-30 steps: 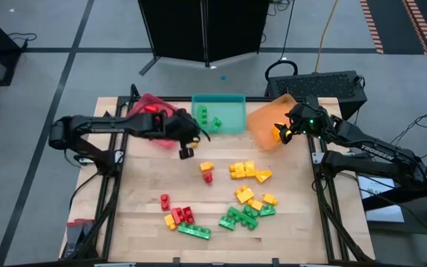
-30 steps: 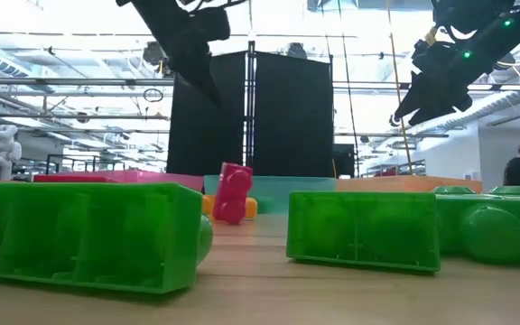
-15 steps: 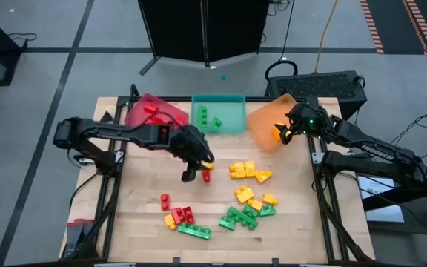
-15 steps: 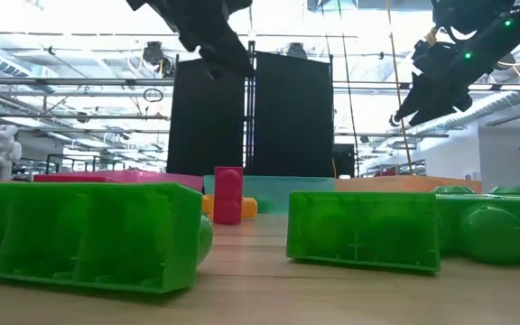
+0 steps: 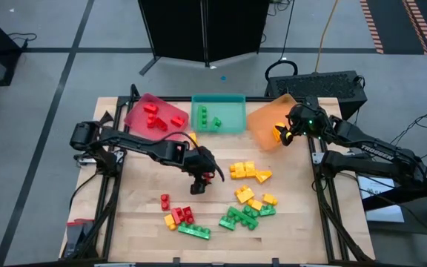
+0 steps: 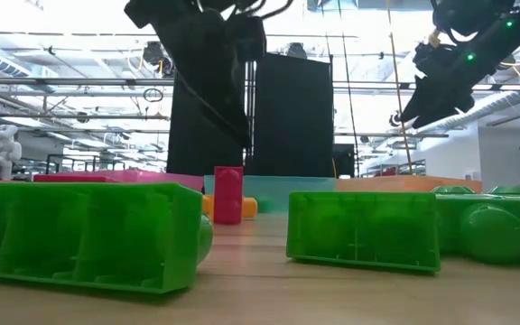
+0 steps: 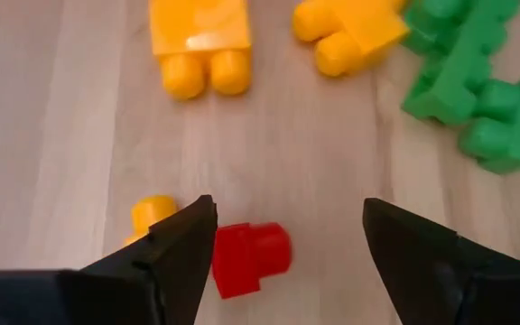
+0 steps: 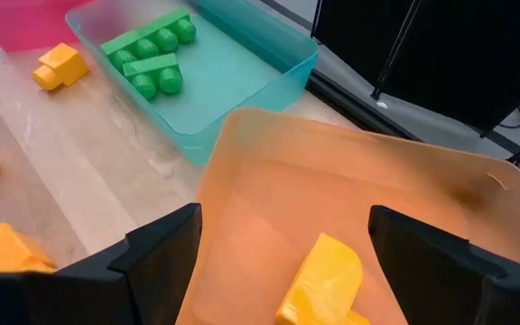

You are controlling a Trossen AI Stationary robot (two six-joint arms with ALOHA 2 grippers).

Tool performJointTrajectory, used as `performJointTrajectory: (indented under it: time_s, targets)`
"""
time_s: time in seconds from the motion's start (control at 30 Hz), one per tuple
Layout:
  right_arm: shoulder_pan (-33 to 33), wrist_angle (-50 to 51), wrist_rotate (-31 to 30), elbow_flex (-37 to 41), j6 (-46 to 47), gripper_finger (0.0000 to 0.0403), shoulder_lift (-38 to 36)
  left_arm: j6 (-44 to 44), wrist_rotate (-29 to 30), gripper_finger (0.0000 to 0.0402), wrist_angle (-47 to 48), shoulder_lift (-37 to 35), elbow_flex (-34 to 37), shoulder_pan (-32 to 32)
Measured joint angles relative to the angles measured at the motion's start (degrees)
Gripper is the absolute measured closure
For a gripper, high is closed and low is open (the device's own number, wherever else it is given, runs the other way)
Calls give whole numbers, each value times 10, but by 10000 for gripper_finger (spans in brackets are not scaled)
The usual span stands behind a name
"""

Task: Sort blocks
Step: Put the red game piece into the red bin

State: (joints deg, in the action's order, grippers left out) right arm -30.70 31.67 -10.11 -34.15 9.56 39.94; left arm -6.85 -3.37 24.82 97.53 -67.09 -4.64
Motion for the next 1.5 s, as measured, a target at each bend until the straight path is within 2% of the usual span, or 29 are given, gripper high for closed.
performJointTrajectory:
  time_s: [0.3,0.37,0.5,0.7,0.87,0.93,1.07,1.27,1.37,1.5]
  targets:
    - [0,17,0,0,0,88,0,-59,8,119,-3,34,0,-6]
    - [0,17,0,0,0,88,0,-63,29,119,2,37,0,-9]
    - [0,17,0,0,0,88,0,-64,108,119,22,45,0,-15]
    - [0,17,0,0,0,88,0,-87,133,119,19,44,0,-19]
    - [0,17,0,0,0,88,0,-196,78,119,25,44,0,-28]
    - [0,17,0,0,0,88,0,-261,76,119,40,44,0,-42]
    - [0,19,0,0,0,88,0,-421,112,119,93,44,0,-78]
    - [0,20,0,0,-7,88,0,-612,211,119,168,44,0,-126]
    - [0,20,-1,0,-12,88,0,-680,246,119,160,44,0,-134]
    - [0,20,0,0,-13,88,0,-738,251,119,154,43,0,-135]
